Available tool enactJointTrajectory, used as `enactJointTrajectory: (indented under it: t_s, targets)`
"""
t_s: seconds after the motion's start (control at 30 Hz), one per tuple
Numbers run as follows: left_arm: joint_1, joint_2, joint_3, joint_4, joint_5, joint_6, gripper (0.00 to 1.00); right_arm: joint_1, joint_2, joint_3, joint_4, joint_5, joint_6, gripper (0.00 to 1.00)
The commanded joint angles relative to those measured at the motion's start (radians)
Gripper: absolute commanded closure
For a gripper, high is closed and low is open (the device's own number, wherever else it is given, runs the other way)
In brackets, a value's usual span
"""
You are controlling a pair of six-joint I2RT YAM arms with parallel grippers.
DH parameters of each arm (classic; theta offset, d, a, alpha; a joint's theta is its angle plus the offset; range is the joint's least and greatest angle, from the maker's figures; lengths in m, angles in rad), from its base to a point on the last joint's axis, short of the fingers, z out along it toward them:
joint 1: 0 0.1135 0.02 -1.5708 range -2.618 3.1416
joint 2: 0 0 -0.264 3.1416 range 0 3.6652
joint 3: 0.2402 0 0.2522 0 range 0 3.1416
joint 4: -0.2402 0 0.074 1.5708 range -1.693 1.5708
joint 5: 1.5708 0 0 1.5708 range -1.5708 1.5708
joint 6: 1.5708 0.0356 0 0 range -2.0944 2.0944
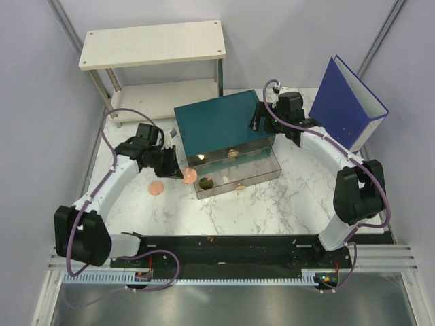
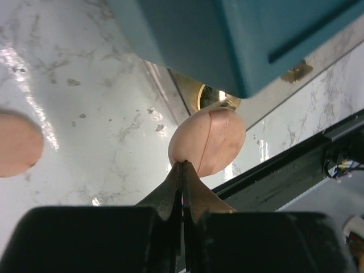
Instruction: Organize the makeup
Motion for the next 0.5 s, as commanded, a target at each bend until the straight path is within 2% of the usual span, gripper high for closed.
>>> enactJointTrajectory:
  t_s: [0.0, 0.33, 0.47]
  targets:
    - [-0.081, -0.014, 0.019, 0.034, 0.039, 0.032, 0.98, 0.047, -0.009, -0.017, -0.016, -0.096, 0.050, 0.02]
    - [-0.234, 0.190, 0.180, 0.082, -0.057, 0.002, 0.98, 0.048, -0.055, -0.071, -0.012, -0.076, 0.056, 0.02]
    - [-0.273, 0.260, 0.232, 0.085, -0.074, 0.000, 0.93, 0.048, -0.074, -0.096, -0.010, -0.072, 0.059, 0.02]
